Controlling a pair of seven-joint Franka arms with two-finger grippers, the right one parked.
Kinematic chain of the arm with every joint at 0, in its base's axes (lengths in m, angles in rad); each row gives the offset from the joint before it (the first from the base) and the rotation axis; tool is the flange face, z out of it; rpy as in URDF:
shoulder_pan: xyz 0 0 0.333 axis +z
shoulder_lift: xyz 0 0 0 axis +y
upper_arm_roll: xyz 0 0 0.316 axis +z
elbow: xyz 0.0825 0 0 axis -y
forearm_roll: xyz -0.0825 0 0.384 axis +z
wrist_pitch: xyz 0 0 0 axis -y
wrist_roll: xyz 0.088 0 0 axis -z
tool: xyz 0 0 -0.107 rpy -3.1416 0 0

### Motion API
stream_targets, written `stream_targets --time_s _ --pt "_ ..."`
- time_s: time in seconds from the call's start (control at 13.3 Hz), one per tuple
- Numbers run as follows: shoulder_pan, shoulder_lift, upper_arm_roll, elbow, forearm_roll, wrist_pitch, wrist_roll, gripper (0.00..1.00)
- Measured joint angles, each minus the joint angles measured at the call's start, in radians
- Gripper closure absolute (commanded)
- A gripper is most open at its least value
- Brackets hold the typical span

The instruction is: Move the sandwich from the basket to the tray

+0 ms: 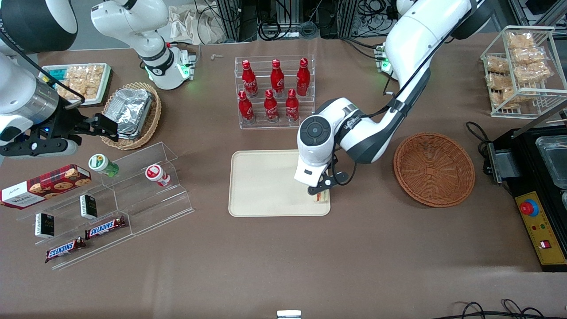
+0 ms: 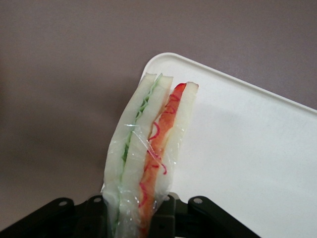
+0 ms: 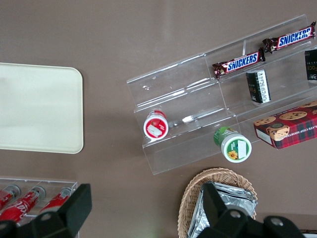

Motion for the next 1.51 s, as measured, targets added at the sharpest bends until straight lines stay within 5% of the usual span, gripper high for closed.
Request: stream_targets --time_s 0.6,0.75,0.83,0.9,1.05,1.51 --pt "-0.003 0.079 0.000 -0.011 0.005 0.060 0.088 1.00" --pt "-0.003 0.098 0.000 -0.012 0.005 0.079 0.090 0.76" --pt "-0.003 0.103 0.000 -0.012 0.005 0.083 0.091 0.45" --pt "-0.003 0.105 0.000 -0.012 0.006 0.084 0.091 0.39" --pt "-0.003 0.107 0.000 -0.012 0.008 0.084 0.092 0.00" --pt "-0.003 0.108 0.000 -0.011 0.012 0.086 0.092 0.00"
